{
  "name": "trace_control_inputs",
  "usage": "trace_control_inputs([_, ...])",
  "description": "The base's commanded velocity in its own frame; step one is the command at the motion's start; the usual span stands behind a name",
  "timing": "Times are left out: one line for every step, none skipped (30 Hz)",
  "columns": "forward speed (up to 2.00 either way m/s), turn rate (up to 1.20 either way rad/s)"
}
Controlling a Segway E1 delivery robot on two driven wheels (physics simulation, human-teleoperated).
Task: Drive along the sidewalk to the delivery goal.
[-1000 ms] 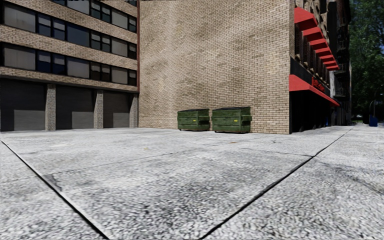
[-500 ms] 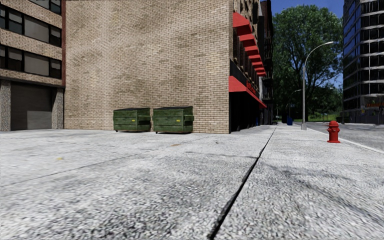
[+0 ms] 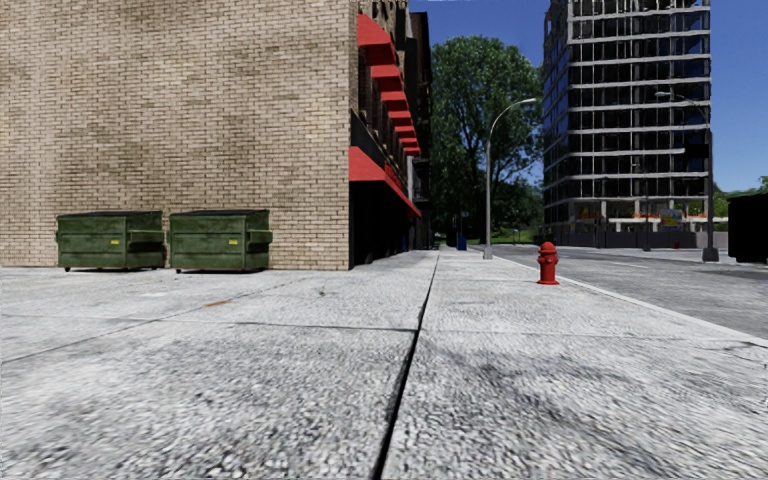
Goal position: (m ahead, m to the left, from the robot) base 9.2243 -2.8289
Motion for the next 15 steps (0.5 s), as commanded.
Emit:
trace_control_inputs([2.0, -0.59])
trace_control_inputs([2.0, -0.59])
trace_control_inputs([2.0, -0.56])
trace_control_inputs([2.0, -0.56])
trace_control_inputs([2.0, -0.55])
trace_control_inputs([2.0, -0.52])
trace_control_inputs([2.0, -0.52])
trace_control_inputs([2.0, -0.5])
trace_control_inputs([2.0, -0.49])
trace_control_inputs([2.0, -0.49])
trace_control_inputs([2.0, -0.49])
trace_control_inputs([2.0, -0.06])
trace_control_inputs([2.0, 0.0])
trace_control_inputs([2.0, 0.0])
trace_control_inputs([2.0, 0.0])
